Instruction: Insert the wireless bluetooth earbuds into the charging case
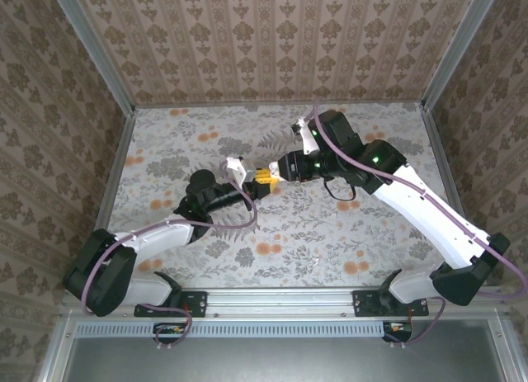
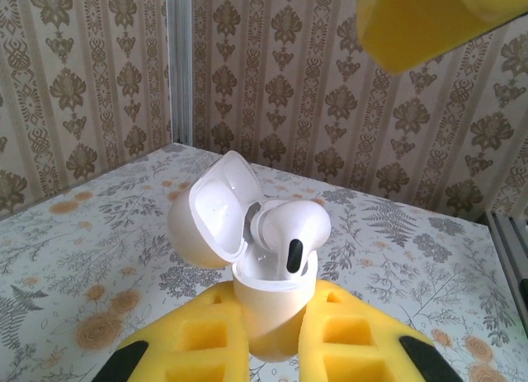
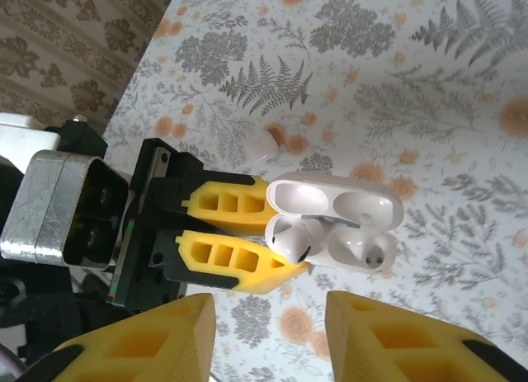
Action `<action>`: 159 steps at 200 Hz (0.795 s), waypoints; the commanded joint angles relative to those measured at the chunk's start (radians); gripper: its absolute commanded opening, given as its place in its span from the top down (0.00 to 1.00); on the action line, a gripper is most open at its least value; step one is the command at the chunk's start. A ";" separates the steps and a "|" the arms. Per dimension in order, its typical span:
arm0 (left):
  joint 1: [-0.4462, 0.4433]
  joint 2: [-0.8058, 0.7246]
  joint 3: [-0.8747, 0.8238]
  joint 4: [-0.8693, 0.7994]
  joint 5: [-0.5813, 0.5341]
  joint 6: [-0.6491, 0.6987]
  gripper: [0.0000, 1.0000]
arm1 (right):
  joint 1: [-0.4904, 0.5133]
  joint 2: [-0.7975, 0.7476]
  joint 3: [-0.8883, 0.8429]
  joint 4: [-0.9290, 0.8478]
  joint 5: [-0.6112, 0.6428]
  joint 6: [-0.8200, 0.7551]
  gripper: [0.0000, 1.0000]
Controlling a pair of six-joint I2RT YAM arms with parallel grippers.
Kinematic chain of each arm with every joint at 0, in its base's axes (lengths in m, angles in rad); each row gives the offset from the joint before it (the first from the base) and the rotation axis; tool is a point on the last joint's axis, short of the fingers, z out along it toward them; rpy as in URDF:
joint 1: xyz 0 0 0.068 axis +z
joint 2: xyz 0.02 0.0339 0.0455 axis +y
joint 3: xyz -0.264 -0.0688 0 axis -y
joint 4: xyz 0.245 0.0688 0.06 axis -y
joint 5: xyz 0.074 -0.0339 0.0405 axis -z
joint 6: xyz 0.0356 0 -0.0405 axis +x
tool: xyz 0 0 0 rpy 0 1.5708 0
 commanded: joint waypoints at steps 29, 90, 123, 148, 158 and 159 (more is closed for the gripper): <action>-0.006 -0.039 0.027 -0.054 -0.064 0.048 1.00 | 0.005 0.041 -0.066 0.026 -0.069 0.196 0.65; -0.084 -0.113 0.022 -0.176 -0.279 0.211 1.00 | 0.015 0.078 -0.067 0.042 -0.015 0.317 0.64; -0.105 -0.138 0.007 -0.181 -0.333 0.243 1.00 | 0.015 0.095 -0.069 0.064 -0.011 0.351 0.63; -0.117 -0.148 0.003 -0.190 -0.353 0.264 1.00 | 0.015 0.100 -0.069 0.074 -0.007 0.368 0.63; -0.121 -0.149 0.004 -0.190 -0.361 0.269 1.00 | 0.013 0.102 -0.069 0.076 -0.004 0.372 0.63; -0.121 -0.149 0.003 -0.190 -0.362 0.271 1.00 | 0.014 0.102 -0.069 0.076 -0.004 0.373 0.63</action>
